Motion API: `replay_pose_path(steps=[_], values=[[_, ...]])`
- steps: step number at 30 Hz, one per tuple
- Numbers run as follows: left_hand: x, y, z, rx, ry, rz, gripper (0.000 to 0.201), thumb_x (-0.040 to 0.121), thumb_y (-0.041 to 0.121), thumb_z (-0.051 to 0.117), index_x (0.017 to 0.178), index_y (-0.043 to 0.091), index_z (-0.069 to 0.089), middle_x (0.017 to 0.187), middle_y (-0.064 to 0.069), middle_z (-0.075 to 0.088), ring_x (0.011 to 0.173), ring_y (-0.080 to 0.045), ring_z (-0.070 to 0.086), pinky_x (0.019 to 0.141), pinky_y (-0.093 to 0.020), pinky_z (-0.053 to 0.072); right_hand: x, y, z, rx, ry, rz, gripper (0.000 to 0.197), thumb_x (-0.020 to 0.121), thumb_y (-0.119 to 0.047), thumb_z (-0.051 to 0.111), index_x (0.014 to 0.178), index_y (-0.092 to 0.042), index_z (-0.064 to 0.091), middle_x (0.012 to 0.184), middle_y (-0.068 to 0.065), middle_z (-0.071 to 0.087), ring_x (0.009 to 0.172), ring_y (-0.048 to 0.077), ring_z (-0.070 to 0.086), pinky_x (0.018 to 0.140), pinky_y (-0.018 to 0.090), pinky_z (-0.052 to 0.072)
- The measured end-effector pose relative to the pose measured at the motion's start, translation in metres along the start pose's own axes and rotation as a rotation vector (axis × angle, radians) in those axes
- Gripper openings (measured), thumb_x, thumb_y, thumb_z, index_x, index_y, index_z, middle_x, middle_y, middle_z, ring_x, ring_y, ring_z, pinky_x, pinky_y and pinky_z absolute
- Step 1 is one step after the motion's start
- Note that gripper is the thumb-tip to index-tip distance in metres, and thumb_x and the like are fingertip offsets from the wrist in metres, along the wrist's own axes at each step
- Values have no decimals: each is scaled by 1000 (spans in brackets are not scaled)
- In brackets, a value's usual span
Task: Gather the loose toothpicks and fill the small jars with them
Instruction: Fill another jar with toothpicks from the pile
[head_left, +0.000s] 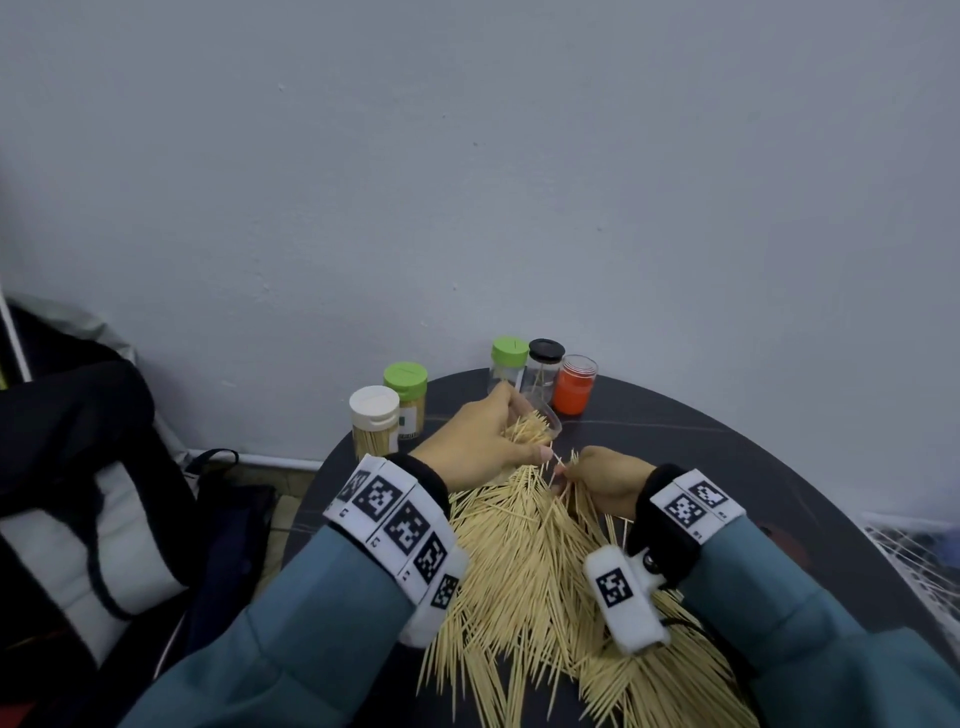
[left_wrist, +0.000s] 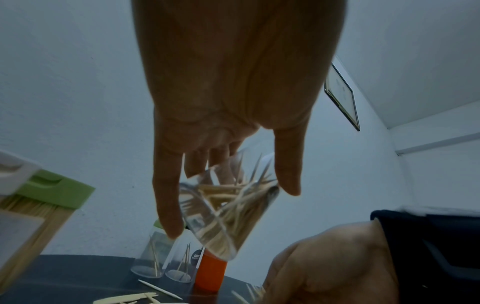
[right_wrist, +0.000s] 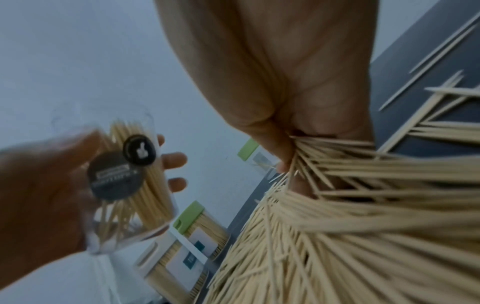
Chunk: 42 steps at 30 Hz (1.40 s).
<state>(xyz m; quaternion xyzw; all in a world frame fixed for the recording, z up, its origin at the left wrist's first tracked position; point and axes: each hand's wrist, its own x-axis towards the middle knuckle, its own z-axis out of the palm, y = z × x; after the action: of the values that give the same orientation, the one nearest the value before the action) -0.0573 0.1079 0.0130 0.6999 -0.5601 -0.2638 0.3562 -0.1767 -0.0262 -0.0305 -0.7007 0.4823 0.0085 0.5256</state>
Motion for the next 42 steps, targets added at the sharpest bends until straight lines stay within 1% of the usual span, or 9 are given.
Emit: replay_pose_path(steps=[1,5,10,15,19,23,31,37,42], values=[[0,0,0,3,-1,1,40,85,34,67,114,21,42,121,-1,54,98,-13,52,69,-20,40,-2,2,0,119,5,-1,13,100,-11,39,89,-10,44,52,2,63,45,11,58,55,31,50],[1,0,1,17,-3,-1,40,85,35,67,113,22,41,124,-2,53,102,-13,53,75,-22,41,-7,9,-1,522,-21,-38,10,101,-6,32,96,-6,41,62,7,48,49,15,51,48,29,47],[1,1,4,25,-12,8,38,85,34,67,110,21,42,115,2,54,93,-10,53,71,-22,41,-16,10,-3,868,-3,-122,22,101,-3,25,85,-7,40,64,6,36,58,15,39,61,30,42],[2,3,10,13,-33,1,37,85,32,67,111,20,43,107,4,56,87,-8,54,74,-23,42,-16,12,-10,976,62,-209,24,102,-7,23,84,-10,39,62,0,31,48,8,29,39,17,33],[2,3,14,50,-66,-2,36,85,34,67,108,22,42,108,4,53,85,-5,50,65,-18,38,-30,-4,-19,1066,130,-416,26,102,-8,24,82,-11,40,61,-2,30,45,6,29,40,15,29],[2,2,18,76,-94,-27,38,84,36,68,108,23,42,111,4,51,99,-13,51,80,-27,43,-51,-30,-27,1159,152,-632,27,103,-10,24,82,-10,42,60,-2,31,43,4,32,40,15,30],[4,4,23,-33,-120,22,43,81,31,71,113,17,46,106,-1,59,88,-11,54,80,-30,48,-54,-41,4,1059,166,-711,26,103,-10,24,85,-10,43,55,-4,36,44,3,33,43,14,29],[6,2,23,-116,-92,47,45,83,27,70,119,14,46,98,8,57,84,-6,54,79,-25,45,-54,-27,16,874,180,-761,22,102,-15,29,96,-11,51,64,-2,57,57,6,59,59,17,51],[7,4,23,-237,-59,92,49,85,23,69,125,30,42,119,-4,59,108,-22,59,98,-40,46,-59,-21,19,749,133,-830,19,101,-11,30,96,-11,48,81,-2,70,81,8,67,77,24,54]])
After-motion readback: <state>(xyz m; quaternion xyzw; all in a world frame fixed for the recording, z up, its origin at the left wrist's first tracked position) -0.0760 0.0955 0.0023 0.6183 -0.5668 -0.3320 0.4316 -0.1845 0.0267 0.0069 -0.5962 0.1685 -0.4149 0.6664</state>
